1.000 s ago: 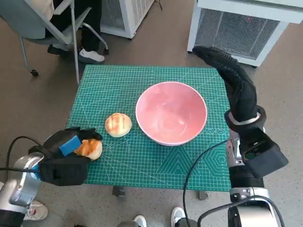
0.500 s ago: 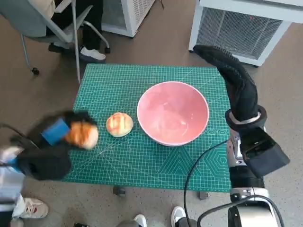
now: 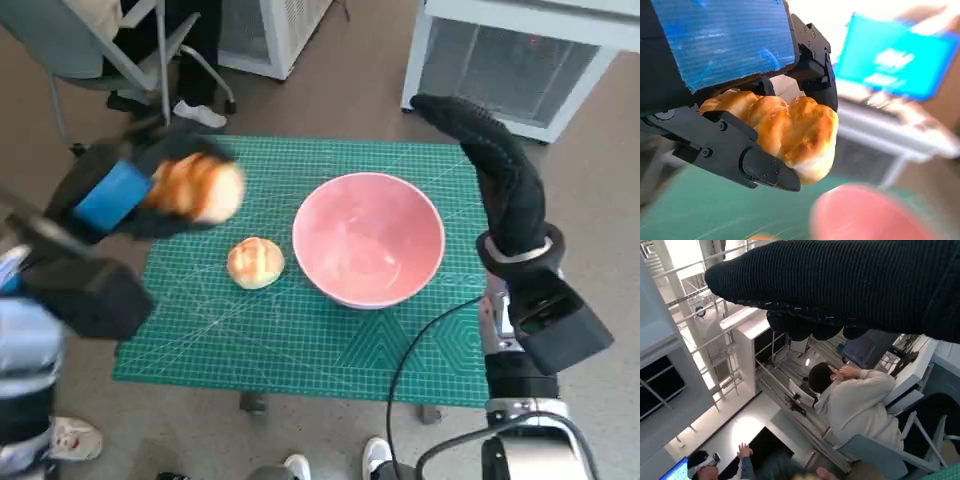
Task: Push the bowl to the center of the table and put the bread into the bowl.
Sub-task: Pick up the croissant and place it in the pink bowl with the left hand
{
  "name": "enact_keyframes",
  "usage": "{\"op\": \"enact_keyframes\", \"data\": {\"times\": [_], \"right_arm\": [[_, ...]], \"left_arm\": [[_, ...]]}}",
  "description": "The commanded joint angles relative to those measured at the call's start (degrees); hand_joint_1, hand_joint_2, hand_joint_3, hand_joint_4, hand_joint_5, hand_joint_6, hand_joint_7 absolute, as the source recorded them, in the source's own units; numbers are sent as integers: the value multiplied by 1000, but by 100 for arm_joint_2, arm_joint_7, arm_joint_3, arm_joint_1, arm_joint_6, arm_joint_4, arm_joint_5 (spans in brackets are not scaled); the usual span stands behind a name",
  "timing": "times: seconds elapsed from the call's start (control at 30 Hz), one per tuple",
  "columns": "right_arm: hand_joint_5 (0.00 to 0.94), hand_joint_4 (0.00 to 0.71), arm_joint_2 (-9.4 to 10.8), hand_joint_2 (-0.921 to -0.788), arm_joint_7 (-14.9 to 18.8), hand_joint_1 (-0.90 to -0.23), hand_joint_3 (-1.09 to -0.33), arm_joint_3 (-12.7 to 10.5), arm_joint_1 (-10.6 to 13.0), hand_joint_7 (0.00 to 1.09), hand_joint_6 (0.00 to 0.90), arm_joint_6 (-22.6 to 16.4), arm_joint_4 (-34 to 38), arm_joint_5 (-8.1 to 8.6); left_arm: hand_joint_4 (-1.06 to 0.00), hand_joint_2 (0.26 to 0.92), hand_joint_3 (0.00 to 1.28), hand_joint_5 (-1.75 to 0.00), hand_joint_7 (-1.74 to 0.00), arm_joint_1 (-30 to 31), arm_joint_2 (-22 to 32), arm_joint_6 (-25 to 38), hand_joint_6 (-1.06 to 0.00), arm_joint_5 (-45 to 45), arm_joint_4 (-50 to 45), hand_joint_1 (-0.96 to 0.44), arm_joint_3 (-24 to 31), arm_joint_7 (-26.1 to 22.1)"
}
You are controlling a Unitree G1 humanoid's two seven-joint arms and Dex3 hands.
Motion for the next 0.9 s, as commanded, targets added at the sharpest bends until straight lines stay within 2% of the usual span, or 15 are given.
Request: {"op": "enact_keyframes", "data": {"times": [0.03,0.23,0.4,0.73,0.83,0.87,0.9], "right_arm": [[15,255,-9,-921,-41,-591,-854,-24,133,618,-1,64,-2,-2],[15,254,-6,-921,-24,-590,-856,-17,172,619,-1,84,-102,38],[14,252,2,-921,-38,-580,-861,-16,238,617,-1,133,-251,59],[13,245,28,-921,-119,-573,-883,-43,397,623,-1,297,-583,69],[13,244,27,-921,-162,-575,-887,-47,442,628,-1,338,-662,48],[13,244,27,-921,-179,-575,-888,-48,457,628,-1,357,-694,42],[14,244,29,-921,-194,-575,-890,-47,471,629,-1,374,-724,35]], "left_arm": [[-649,920,97,-1170,-1245,-668,-320,-193,-594,296,609,0,-512,-23],[-663,920,102,-1182,-1242,-1455,-787,-356,-570,540,1643,0,-1077,-174],[-657,920,115,-1186,-1268,-1896,-1152,-444,-546,865,2454,0,-1457,-73],[-626,921,136,-1208,-1293,-2273,-1709,-600,-530,1370,3705,0,-1962,159],[-531,921,210,-1291,-1375,-2315,-1817,-554,-458,1417,3948,0,-2068,67],[-471,921,257,-1343,-1432,-2333,-1850,-521,-411,1421,4030,0,-2109,-15],[-414,904,233,-1022,-1154,-2345,-1870,-503,-359,1423,4084,-46,-2134,-73]]}}
